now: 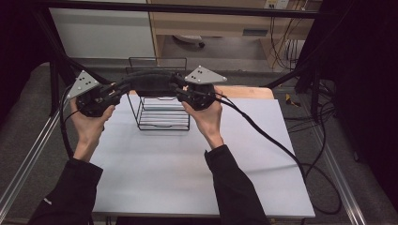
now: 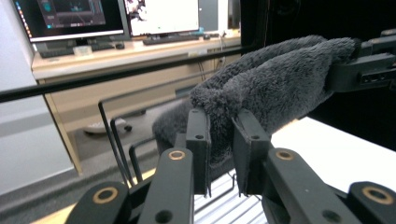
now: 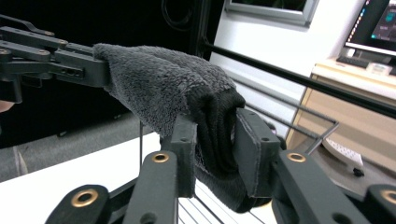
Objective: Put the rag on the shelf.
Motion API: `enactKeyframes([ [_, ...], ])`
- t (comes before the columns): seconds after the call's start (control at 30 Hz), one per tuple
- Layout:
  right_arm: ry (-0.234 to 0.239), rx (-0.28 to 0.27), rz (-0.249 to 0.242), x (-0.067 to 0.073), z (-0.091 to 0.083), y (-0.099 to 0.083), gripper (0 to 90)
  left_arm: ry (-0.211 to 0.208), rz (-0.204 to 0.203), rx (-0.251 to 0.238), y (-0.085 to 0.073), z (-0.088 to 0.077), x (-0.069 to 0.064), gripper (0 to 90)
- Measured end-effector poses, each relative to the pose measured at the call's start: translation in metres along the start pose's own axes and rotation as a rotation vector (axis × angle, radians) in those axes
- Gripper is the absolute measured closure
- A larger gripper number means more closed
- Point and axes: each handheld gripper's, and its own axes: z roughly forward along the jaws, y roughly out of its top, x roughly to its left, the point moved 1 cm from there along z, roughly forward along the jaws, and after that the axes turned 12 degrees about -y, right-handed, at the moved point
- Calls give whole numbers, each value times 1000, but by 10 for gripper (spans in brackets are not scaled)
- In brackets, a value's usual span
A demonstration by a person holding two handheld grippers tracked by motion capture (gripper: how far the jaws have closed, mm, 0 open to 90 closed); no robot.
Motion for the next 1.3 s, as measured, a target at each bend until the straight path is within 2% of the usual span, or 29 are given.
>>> enactKeyframes([
  [0.23,-18,55,-6,3,-3,-4,574,7,-6,73,-6,-5,-4,713],
  [0.37,-24,83,-8,4,-5,-7,507,10,-17,99,-11,-6,-4,669],
  [0.57,-13,145,22,6,-6,-16,418,14,-44,150,-19,-5,-5,619],
  [0.63,-14,164,20,7,-6,-21,394,15,-48,170,-23,-4,-6,608],
  [0.97,-4,235,72,5,9,-53,327,29,-77,236,-48,11,-1,547],
  [1.2,-8,256,79,0,22,-76,247,31,-107,287,-66,21,5,462],
  [1.3,6,266,98,-3,21,-84,206,18,-137,305,-74,21,6,419],
])
